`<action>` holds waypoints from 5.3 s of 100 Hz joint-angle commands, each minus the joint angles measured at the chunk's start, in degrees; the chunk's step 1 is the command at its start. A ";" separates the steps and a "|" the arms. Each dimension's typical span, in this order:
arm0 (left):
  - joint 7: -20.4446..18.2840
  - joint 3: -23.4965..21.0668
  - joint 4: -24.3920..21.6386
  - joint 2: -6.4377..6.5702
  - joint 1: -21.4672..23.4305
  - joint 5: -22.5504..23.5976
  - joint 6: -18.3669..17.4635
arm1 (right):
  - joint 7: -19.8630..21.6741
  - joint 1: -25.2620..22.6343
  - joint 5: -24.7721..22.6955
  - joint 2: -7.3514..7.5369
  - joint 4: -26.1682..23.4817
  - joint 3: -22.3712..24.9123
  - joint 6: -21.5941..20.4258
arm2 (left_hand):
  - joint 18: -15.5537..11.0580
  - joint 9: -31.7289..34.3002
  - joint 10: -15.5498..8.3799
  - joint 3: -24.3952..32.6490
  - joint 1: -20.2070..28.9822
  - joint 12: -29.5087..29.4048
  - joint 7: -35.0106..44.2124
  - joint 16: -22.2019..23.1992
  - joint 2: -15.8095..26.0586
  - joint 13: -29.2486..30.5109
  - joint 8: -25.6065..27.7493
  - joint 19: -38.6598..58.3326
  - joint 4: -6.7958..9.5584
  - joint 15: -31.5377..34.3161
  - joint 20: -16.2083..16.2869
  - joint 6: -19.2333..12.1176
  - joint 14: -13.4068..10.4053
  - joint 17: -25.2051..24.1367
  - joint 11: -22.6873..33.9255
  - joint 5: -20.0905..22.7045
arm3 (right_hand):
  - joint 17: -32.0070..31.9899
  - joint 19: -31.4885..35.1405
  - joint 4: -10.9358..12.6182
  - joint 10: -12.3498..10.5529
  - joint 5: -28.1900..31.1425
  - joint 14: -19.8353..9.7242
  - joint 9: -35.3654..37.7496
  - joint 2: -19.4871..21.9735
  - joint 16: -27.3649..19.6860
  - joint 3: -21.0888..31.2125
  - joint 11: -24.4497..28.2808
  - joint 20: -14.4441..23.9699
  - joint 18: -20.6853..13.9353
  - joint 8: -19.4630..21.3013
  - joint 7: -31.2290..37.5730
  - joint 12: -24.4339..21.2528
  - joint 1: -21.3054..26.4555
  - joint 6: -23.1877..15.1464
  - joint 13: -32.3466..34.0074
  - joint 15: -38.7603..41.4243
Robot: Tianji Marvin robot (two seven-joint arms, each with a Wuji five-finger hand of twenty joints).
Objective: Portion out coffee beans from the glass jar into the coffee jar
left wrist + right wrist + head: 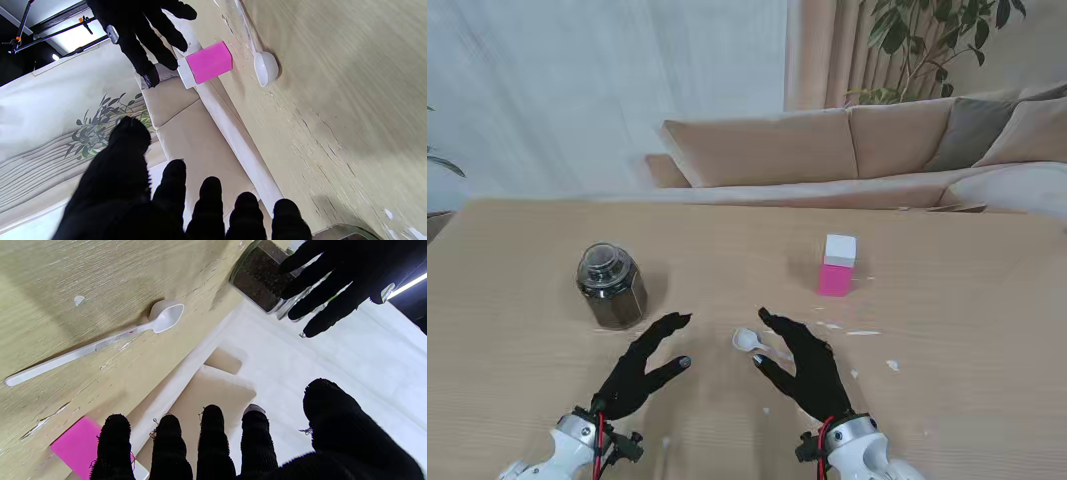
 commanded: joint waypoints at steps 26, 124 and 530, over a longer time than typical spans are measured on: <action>-1.19 -0.54 -0.62 -0.15 0.93 -0.39 -0.70 | 0.69 -0.03 -0.49 -0.12 -0.20 -0.69 0.42 | -0.46 -1.89 -1.92 -0.02 -0.21 0.59 0.76 -0.59 2.29 -1.12 0.13 -1.14 1.24 -0.50 -1.43 -1.09 -1.88 -0.14 -0.67 -0.91 | 0.20 -0.51 -1.23 -1.41 -0.60 -1.91 0.05 -0.81 -0.18 0.43 0.42 0.88 -1.75 0.74 1.07 0.16 -0.23 -2.16 -0.09 0.41; -9.57 -9.91 -11.63 1.98 -0.74 9.33 4.00 | -1.11 -1.84 -1.18 -0.33 -2.38 -1.12 0.05 | 1.81 -0.62 -0.72 3.19 0.35 3.08 0.96 5.47 -2.31 -1.27 0.36 4.78 1.35 1.59 8.19 0.11 -0.12 -1.64 3.75 1.03 | 0.66 -0.22 -1.03 -1.08 0.07 -1.67 0.98 -1.09 -0.19 0.47 0.36 0.95 -1.45 0.88 1.70 0.18 0.45 -2.09 0.47 0.62; -20.79 12.19 -2.00 4.09 -30.36 27.11 43.06 | -3.75 -4.09 -0.84 -0.83 -3.95 0.26 -1.55 | 11.43 -0.28 0.46 17.94 10.71 16.35 17.71 30.09 -9.53 7.36 13.86 58.53 1.83 30.39 27.60 6.12 8.62 14.33 12.12 -8.20 | 1.04 0.39 -0.82 -1.29 0.62 -1.27 1.20 -1.27 0.01 0.21 0.45 0.87 -1.20 0.69 3.31 0.29 1.15 -1.88 0.90 1.03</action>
